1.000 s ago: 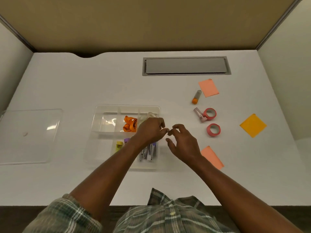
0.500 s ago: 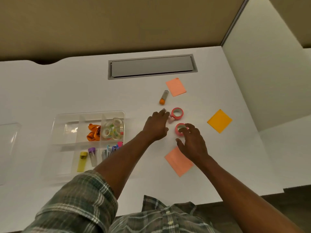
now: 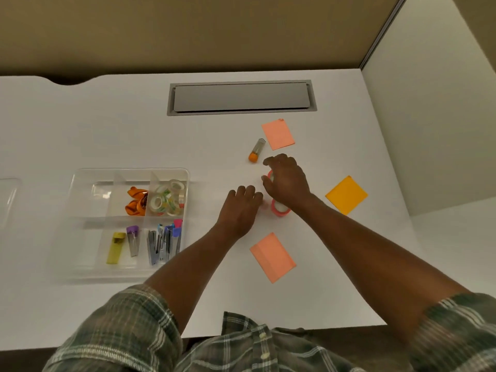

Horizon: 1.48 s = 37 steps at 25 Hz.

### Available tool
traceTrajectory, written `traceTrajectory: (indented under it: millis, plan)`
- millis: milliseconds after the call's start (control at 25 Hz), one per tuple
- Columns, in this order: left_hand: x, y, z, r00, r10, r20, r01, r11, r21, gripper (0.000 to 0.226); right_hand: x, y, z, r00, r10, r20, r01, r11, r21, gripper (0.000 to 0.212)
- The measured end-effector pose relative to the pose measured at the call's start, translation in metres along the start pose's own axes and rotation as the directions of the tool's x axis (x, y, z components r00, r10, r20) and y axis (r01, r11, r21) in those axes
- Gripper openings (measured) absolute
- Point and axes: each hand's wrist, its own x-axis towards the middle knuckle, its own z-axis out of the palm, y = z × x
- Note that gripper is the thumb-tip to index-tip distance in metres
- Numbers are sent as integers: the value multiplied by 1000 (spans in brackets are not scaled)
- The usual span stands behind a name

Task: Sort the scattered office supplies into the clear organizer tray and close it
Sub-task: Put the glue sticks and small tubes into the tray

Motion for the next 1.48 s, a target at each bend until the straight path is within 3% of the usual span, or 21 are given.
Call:
traceTrajectory:
  millis: [160,280,400,560,680,800,880,920,1000,1040,1080,1120,1160,1240,1400,1480]
  plan:
    - [-28,0,7,999,-35,11,35,999,-7,37,49,-18,5,995,-72,76,83,986,-147,42]
    - [-51,-3,5,987,-134,88,138,990,-40,22,72,-20,8,976,-85,198,139,952,-274,50]
    - [-73,-5,6,966,-180,184,195,978,-68,27,84,-18,19,952,-83,294,181,929,-324,47]
    - [-93,-13,7,954,-216,209,240,966,-96,28,84,-17,40,964,-98,248,175,936,-306,34]
    - [-101,-22,-4,973,-192,126,221,929,-297,28,81,-31,42,969,-158,189,200,952,-230,23]
    - [-113,-36,-31,930,-365,-26,276,744,-609,27,69,-63,36,994,-101,29,103,994,-49,25]
    - [-124,-53,-47,849,-528,-32,325,569,-755,22,52,-94,27,1000,9,-17,-4,968,249,30]
    - [-131,-64,-56,806,-592,11,348,458,-818,20,41,-111,21,998,64,21,-67,897,438,30]
    - [-146,-90,-67,731,-659,176,355,148,-923,23,15,-148,12,966,136,219,-257,580,773,26]
    - [-153,-103,-70,707,-654,269,334,-27,-942,27,3,-166,11,935,131,330,-354,415,838,23]
    - [-162,-116,-71,688,-640,341,311,-164,-936,30,-9,-183,14,908,111,405,-418,324,849,22]
    - [-171,-128,-70,671,-640,375,303,-224,-926,33,-20,-198,20,892,87,445,-449,302,841,23]
    - [-181,-140,-68,655,-650,386,317,-228,-921,34,-31,-214,29,884,63,463,-458,309,834,25]
    - [-198,-158,-62,637,-675,372,388,-136,-912,36,-51,-242,46,889,21,457,-425,407,808,28]
    - [-223,-181,-47,661,-707,251,572,259,-778,39,-70,-285,78,918,-61,392,-219,746,629,35]
    - [-229,-187,-40,685,-711,159,567,383,-729,42,-70,-298,93,941,-104,321,-73,866,494,37]
